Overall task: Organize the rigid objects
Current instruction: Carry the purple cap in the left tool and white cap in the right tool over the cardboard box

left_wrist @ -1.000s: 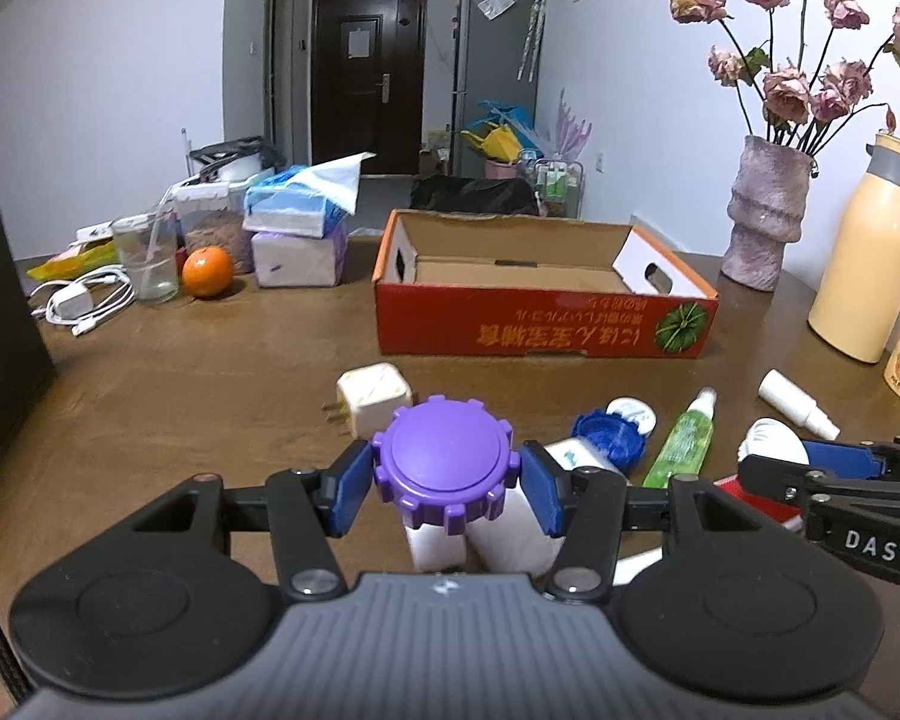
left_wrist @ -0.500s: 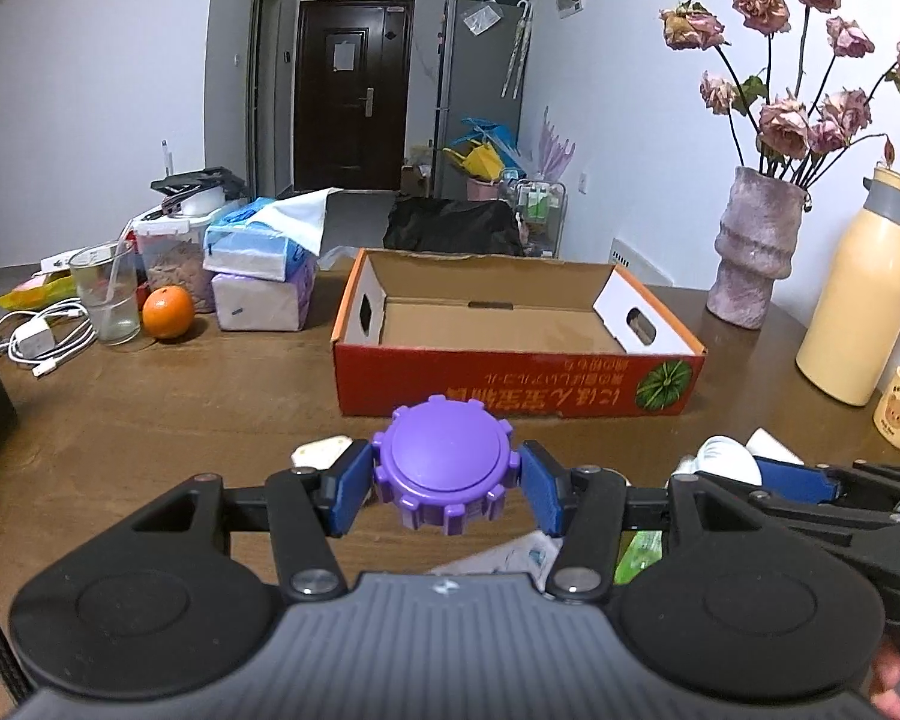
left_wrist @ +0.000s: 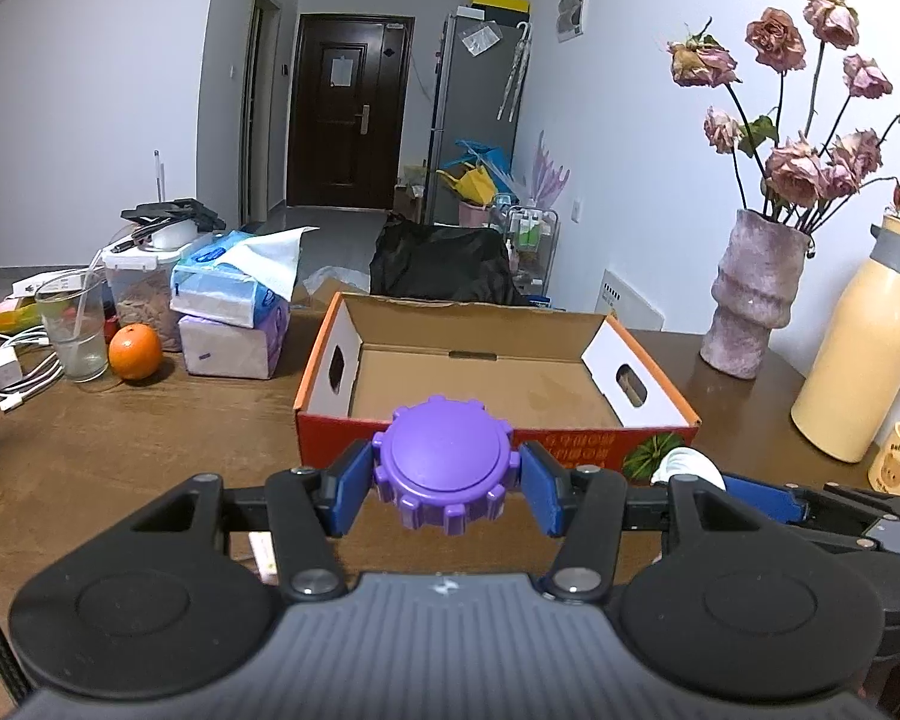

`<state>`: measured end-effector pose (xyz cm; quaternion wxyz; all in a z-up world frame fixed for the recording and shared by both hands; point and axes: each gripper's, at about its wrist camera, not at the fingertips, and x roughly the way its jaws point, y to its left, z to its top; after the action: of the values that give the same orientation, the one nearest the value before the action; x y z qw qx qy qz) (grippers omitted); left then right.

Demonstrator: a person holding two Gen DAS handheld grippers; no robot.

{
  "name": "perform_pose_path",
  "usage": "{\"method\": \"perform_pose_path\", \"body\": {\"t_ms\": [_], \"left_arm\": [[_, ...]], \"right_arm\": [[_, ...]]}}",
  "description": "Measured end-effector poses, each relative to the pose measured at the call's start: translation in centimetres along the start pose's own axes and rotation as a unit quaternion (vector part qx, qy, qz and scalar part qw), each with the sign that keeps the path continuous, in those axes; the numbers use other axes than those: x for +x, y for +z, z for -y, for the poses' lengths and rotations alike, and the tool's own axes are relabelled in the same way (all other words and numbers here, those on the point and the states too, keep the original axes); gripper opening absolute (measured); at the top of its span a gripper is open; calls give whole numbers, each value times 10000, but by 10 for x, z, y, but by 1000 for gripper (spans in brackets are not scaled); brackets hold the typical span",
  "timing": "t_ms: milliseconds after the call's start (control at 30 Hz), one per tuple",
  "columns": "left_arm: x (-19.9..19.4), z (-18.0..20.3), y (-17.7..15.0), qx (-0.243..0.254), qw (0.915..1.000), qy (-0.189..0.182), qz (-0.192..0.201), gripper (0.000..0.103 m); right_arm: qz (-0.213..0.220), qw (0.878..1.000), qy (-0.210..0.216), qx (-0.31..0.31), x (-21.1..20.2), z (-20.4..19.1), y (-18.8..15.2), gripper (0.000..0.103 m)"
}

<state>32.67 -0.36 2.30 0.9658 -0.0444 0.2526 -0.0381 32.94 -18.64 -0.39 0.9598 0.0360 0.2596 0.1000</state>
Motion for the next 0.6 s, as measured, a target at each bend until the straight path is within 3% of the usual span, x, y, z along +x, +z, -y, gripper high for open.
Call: {"method": "perform_pose_path", "body": {"t_ms": [600], "left_arm": [[55,-8,30,-247,9996,157,-27,55]], "right_arm": [[103,9999,8,135,50,11,38,39]]}}
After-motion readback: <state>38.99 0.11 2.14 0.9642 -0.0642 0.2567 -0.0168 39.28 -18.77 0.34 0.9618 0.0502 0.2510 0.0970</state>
